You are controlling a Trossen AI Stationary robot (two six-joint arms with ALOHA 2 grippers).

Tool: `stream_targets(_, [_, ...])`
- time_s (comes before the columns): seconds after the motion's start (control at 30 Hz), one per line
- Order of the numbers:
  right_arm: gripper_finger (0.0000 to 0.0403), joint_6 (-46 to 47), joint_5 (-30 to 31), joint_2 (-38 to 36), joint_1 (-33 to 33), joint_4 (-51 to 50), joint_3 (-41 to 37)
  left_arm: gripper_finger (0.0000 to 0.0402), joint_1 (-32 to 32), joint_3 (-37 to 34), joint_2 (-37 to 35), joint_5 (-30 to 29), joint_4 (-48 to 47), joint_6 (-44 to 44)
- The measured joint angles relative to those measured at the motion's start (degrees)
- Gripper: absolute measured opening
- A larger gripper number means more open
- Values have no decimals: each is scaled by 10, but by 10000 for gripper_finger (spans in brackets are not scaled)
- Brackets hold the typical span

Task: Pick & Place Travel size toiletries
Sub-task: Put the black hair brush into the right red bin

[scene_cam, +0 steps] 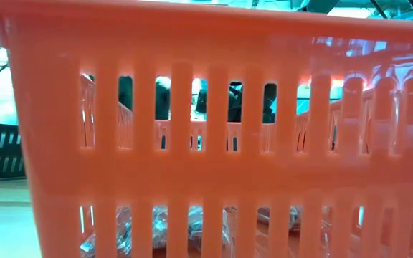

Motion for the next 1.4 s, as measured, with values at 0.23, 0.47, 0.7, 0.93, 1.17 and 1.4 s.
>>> stream_targets(0.23, [1,22,6,-14,-2,-42,16,1,-45,-27,-192,-177,5,26])
stream_targets(0.47, [0,32,8,-42,3,-31,20,1,-95,-109,-392,-267,9,21])
stream_targets(0.7, [0,62,12,-112,10,-33,19,1,-107,-191,-491,-297,13,-14])
stream_targets(0.93, [0,85,6,-187,54,-71,20,1,-108,-233,-490,-297,16,-21])
stream_targets(1.17, [0,125,5,-275,169,-175,20,1,-108,-241,-488,-297,25,-6])
stream_targets(1.4, [0,156,-7,-328,326,-257,20,1,-118,-241,-488,-287,43,-2])
